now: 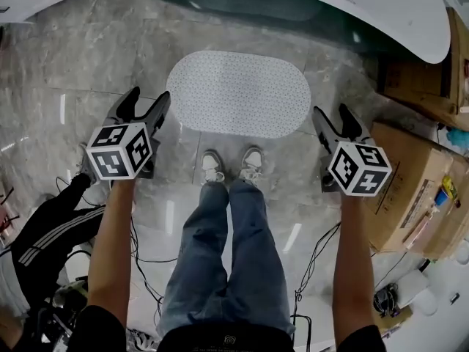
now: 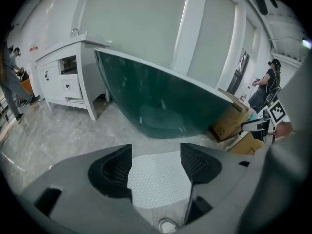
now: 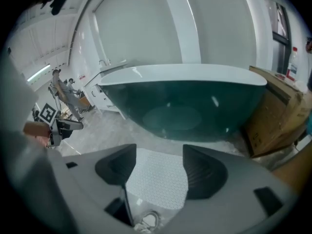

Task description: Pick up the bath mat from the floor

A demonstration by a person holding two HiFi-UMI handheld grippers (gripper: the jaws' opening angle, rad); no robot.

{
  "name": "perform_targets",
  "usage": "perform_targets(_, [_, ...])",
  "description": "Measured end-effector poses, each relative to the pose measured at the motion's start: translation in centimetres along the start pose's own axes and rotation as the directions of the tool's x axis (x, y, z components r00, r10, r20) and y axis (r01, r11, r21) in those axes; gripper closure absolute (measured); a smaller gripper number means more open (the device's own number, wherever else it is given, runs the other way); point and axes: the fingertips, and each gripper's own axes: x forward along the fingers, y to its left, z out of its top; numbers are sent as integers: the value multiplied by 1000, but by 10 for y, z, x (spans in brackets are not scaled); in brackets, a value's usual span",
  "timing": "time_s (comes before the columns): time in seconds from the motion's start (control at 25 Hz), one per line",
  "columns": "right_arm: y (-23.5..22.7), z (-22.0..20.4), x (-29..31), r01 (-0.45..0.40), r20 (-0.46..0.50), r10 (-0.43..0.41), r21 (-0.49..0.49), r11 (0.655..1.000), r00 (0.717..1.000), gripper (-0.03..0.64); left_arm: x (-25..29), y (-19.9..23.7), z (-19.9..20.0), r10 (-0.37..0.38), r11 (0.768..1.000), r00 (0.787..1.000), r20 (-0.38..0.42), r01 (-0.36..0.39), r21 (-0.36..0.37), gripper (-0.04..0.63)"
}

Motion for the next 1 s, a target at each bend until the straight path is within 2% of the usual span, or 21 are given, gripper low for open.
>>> perform_targets(0.16, [-12, -37, 32, -4, -40, 4, -7, 1000, 999, 311, 26, 5, -27, 0, 1000, 1000, -24, 0, -1, 260])
perform_targets(0.4, [-28, -86, 75, -2, -82, 1, -12, 1000, 997, 299, 69, 14, -67, 4, 999, 999, -38, -2, 47, 241])
perform_targets(0.68, [-51, -139, 115, -16, -124, 16, 7, 1000, 992, 282, 115, 38, -149, 26, 998, 995, -101, -32, -53, 210])
perform_targets(1.0, [-83, -192, 161, -4, -149, 11, 52, 999, 989, 256, 168, 69, -206, 45, 996, 990, -135, -55, -76, 190])
